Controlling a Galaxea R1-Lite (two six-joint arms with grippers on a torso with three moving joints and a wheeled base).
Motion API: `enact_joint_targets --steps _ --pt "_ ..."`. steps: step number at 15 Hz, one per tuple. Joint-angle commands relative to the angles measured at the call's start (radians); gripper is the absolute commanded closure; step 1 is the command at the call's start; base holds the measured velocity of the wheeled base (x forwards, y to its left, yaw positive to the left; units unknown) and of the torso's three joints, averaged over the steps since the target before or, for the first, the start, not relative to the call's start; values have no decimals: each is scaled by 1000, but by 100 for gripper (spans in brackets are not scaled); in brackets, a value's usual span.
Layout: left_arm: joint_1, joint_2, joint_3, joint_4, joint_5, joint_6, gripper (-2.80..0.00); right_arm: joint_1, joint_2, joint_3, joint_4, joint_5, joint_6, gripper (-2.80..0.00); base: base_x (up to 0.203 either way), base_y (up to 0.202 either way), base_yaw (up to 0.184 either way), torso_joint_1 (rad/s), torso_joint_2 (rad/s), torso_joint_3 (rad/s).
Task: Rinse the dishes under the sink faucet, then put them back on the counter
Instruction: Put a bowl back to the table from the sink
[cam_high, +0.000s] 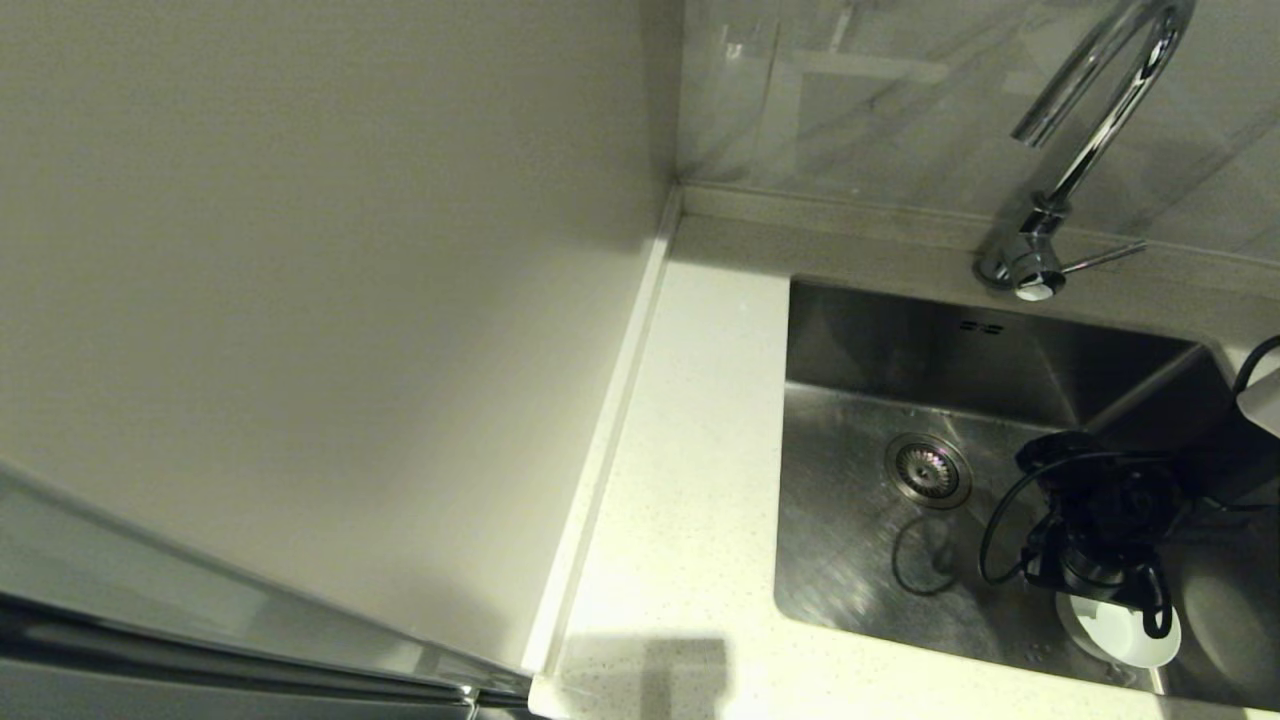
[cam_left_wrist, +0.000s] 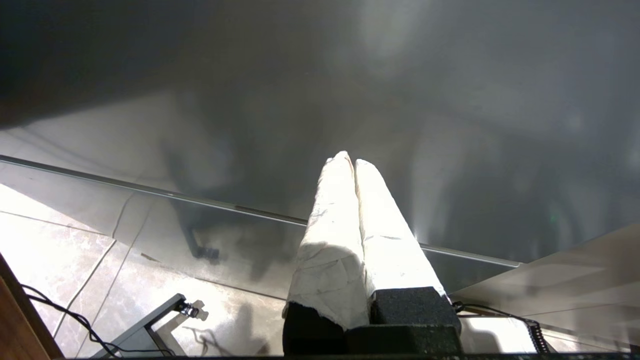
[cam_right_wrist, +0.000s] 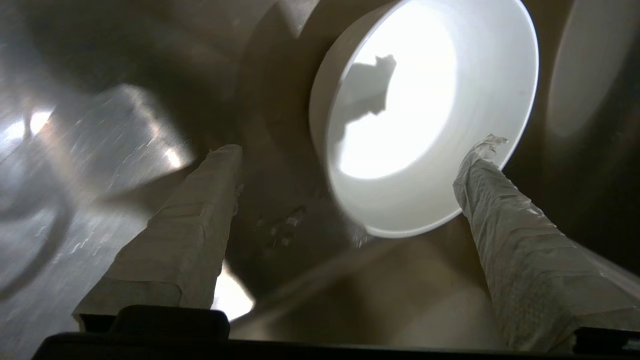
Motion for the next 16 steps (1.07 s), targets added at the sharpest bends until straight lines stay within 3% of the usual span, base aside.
enact_joint_targets --steps 1,2,3,10,16 --pt "-1 -3 0 -1 1 1 0 -13 48 -22 0 -2 2 -280 0 0 0 0 0 0" --pt "0 -4 0 -1 1 -1 0 -21 61 -31 0 -2 2 -280 0 0 0 0 0 0" --pt "0 -4 0 -1 1 -1 0 -25 70 -39 0 -4 2 0 0 0 0 0 0 0" --pt "0 -3 0 -1 1 -1 0 -49 47 -34 0 -3 0 0 0 0 0 0 0 0" --pt "0 -3 0 -1 1 0 0 -23 -155 5 2 -5 -5 0 0 0 0 0 0 0"
